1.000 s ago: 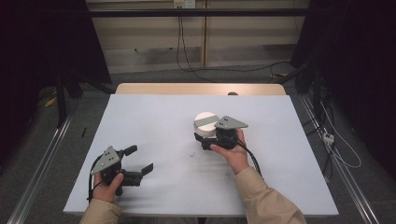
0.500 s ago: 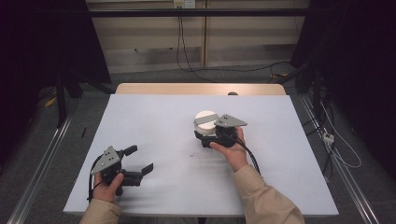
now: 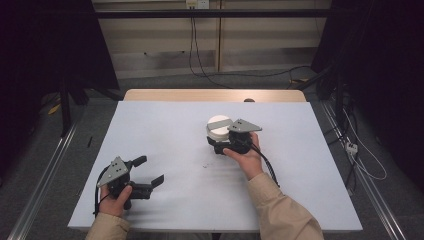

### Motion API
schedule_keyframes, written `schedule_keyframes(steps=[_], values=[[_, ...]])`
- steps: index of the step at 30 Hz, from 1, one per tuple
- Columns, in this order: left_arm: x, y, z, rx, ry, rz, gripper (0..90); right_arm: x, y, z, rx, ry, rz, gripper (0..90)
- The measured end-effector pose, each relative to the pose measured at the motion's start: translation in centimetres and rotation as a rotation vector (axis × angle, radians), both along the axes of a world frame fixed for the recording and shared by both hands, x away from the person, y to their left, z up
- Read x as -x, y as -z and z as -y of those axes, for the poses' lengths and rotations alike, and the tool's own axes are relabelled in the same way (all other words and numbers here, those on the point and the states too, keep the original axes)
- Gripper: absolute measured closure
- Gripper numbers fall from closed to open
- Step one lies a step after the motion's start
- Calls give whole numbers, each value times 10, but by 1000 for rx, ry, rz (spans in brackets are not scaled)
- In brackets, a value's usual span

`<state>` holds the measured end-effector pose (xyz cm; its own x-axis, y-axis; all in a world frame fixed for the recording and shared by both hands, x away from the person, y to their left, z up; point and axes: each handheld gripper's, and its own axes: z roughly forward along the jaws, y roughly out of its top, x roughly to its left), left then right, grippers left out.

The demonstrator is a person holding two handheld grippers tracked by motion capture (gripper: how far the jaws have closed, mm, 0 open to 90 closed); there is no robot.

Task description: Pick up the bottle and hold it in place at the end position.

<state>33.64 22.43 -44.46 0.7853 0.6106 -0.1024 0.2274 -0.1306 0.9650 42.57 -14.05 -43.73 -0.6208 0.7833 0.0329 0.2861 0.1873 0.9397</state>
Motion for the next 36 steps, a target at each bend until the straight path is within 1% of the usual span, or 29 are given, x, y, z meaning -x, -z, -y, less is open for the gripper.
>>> schedule_keyframes(steps=[4, 8, 12, 24, 26, 36], values=[[0, 0, 0, -1, -1, 2, 32, -2, 3, 2, 5, 8, -5, 182], [0, 0, 0, 0, 0, -2, 32, -4, 4, 4, -2, 19, -12, 182], [0, 0, 0, 0, 2, -1, 32, -6, 5, 4, 5, 20, -11, 182], [0, 1, 1, 1, 2, -6, 32, -12, 5, 4, 2, 24, -13, 182], [0, 1, 1, -1, 2, -5, 32, -12, 6, 4, 9, 26, -12, 182], [-1, 1, 1, 0, 5, -6, 32, -15, 7, 7, 1, 39, -16, 182]])
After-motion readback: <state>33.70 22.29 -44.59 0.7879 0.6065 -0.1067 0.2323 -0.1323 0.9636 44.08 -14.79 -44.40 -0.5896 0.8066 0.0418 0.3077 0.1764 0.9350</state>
